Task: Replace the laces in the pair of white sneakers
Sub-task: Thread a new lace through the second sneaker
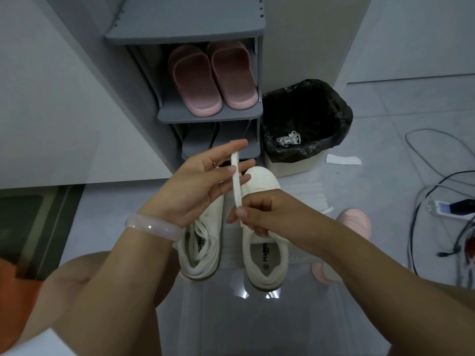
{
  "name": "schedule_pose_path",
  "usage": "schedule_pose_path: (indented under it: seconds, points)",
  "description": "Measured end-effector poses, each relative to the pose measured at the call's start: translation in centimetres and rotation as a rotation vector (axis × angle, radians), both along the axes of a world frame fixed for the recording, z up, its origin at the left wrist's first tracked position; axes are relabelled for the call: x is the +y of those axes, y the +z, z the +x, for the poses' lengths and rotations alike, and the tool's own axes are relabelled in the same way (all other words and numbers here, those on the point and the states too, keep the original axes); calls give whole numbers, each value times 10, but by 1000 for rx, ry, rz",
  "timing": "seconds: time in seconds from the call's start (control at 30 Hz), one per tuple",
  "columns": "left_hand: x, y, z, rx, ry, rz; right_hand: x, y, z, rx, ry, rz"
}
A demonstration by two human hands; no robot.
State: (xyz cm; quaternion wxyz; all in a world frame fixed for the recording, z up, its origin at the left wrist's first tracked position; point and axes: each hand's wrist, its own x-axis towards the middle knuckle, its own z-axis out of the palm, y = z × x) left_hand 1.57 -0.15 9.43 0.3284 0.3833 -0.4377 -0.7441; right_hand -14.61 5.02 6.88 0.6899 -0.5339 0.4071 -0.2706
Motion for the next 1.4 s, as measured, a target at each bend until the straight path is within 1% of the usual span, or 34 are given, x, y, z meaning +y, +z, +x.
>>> schedule_pose_path:
  seconds: [0.07, 0.17, 0.23, 0.27, 0.3, 0.37, 0.4, 0.43, 0.47, 0.5, 0.53, 0.6, 0.67, 0.8, 0.9, 0.97, 1.0, 1.07, 1.1, 1.17, 1.27, 1.4]
  points:
    - [-1, -4, 1, -122, -11, -8, -1, -1, 0, 30, -36, -2]
    - [2, -7, 2, -473, -33, -38, -4, -5, -4, 71, -161, 1]
    - [2, -11, 1, -609, -36, -16, -6, -7, -7, 161, -177, -52]
    - [2, -14, 2, -669, -40, -54, -7, -8, -7, 214, -162, -84]
    - [2, -18, 3, -740, -42, -161, -7, -8, -8, 267, -136, -114]
    - [0, -17, 5, -885, -79, -544, -8, -11, -8, 389, -70, -169]
    - [1, -15, 4, -886, -171, -682, -8, -12, -8, 446, -35, -198]
    - [2, -14, 3, -840, -287, -732, -9, -14, -9, 490, -9, -233]
    - [5, -14, 1, -796, -396, -689, -9, -15, -9, 523, 5, -266]
    - [7, -14, 0, -771, -463, -608, -9, -16, -10, 543, 2, -288]
    - [8, -16, -1, -771, -487, -558, -10, -16, -11, 551, -15, -289]
    - [7, -20, 0, -850, -456, -566, -11, -17, -13, 552, -57, -276]
    - [4, -23, 3, -886, -447, -588, -11, -19, -12, 564, -65, -296]
    - [6, -25, 2, -828, -485, -546, -11, -22, -10, 588, -3, -345]
    - [3, -30, 4, -817, -433, -487, -13, -25, -14, 535, -94, -312]
    - [0, -37, 5, -828, -371, -438, -16, -27, -21, 569, -149, -300]
    - [-1, -40, 6, -842, -359, -423, -18, -29, -24, 645, -143, -308]
    - [-1, -49, 5, -885, -385, -412, -19, -36, -29, 837, -53, -319]
    - [0, -54, 4, -907, -405, -413, -18, -41, -30, 886, -5, -298]
    - [2, -62, 2, -965, -449, -446, -14, -47, -27, 885, 17, -254]
    - [5, -70, -1, -1042, -538, -559, -12, -48, -23, 856, 60, -227]
    - [6, -73, -4, -1013, -561, -607, -7, -51, -19, 882, 149, -212]
